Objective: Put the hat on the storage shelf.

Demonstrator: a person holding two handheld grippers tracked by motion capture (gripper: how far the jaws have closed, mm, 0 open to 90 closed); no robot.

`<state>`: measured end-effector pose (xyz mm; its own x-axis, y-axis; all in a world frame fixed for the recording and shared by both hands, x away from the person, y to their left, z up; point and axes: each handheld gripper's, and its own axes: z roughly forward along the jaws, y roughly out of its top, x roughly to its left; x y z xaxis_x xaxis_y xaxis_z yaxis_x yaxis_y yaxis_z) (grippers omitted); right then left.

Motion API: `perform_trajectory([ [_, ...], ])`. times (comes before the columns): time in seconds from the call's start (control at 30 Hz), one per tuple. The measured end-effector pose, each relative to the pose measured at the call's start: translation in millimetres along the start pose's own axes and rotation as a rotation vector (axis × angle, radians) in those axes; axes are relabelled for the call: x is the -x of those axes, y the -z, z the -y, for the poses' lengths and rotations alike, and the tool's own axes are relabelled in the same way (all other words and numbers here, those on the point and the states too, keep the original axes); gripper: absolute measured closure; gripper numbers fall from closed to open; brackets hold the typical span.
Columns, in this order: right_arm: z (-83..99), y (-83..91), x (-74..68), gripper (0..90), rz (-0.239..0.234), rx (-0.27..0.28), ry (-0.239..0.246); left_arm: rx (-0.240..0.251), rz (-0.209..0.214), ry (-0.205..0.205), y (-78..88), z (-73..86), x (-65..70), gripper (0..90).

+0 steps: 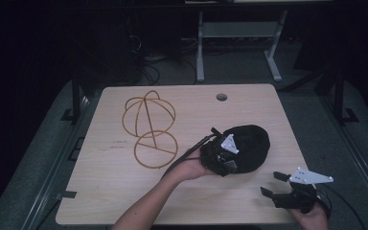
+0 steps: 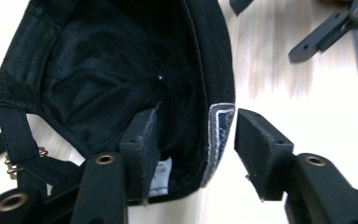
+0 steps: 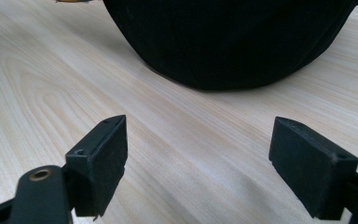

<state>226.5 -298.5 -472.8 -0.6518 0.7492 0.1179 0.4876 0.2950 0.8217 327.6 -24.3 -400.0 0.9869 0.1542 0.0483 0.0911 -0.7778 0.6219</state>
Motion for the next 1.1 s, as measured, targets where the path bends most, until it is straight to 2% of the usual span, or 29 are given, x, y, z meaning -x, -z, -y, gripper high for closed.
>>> perform_trajectory([
  [0.13,0.0,-1.3,-0.6,18.9,0.0,-0.006,0.001,-0.013,-0.006,-0.047,-1.3,-0.7,4.2,69.3],
  [0.27,0.2,-1.7,-0.9,18.5,0.0,-0.008,0.005,-0.02,0.008,-0.063,-2.4,-1.5,5.6,77.4],
  [0.43,0.3,-0.9,-0.5,17.7,0.009,-0.005,0.004,0.015,0.034,-0.045,0.7,-3.3,5.8,79.3],
  [0.63,-1.7,-0.2,-1.1,17.9,-0.004,0.027,0.002,0.053,0.052,-0.029,9.8,-3.8,4.7,80.1],
  [0.7,-2.4,0.9,-2.0,17.7,-0.006,0.045,0.001,0.08,0.062,-0.016,14.4,-4.5,3.9,80.2],
  [0.73,-3.1,2.0,-2.4,17.0,-0.02,0.072,-0.01,0.094,0.068,-0.007,19.2,-6.1,2.6,80.3],
  [0.77,-3.1,2.0,-2.4,17.0,-0.02,0.072,-0.01,0.094,0.068,-0.007,19.2,-6.1,2.6,80.3],
  [0.8,-4.0,2.9,-2.3,16.4,-0.031,0.092,-0.024,0.117,0.07,0.0,24.1,-8.7,1.9,80.3],
  [0.9,-4.9,3.5,-2.3,15.8,-0.037,0.102,-0.033,0.139,0.074,0.001,31.1,-11.9,0.6,80.3],
  [0.93,-5.6,3.7,-2.5,15.7,-0.04,0.113,-0.034,0.168,0.081,0.011,38.7,-14.7,-0.1,80.3],
  [1.0,-6.1,3.7,-3.0,15.6,-0.04,0.113,-0.036,0.176,0.083,0.011,41.8,-15.7,-0.8,80.3],
  [1.07,-8.2,2.9,-4.7,14.7,-0.046,0.119,-0.039,0.211,0.094,0.017,54.3,-19.1,-1.9,80.4],
  [1.1,-8.2,2.9,-4.7,14.7,-0.046,0.119,-0.039,0.211,0.094,0.017,54.3,-19.1,-1.9,80.4],
])
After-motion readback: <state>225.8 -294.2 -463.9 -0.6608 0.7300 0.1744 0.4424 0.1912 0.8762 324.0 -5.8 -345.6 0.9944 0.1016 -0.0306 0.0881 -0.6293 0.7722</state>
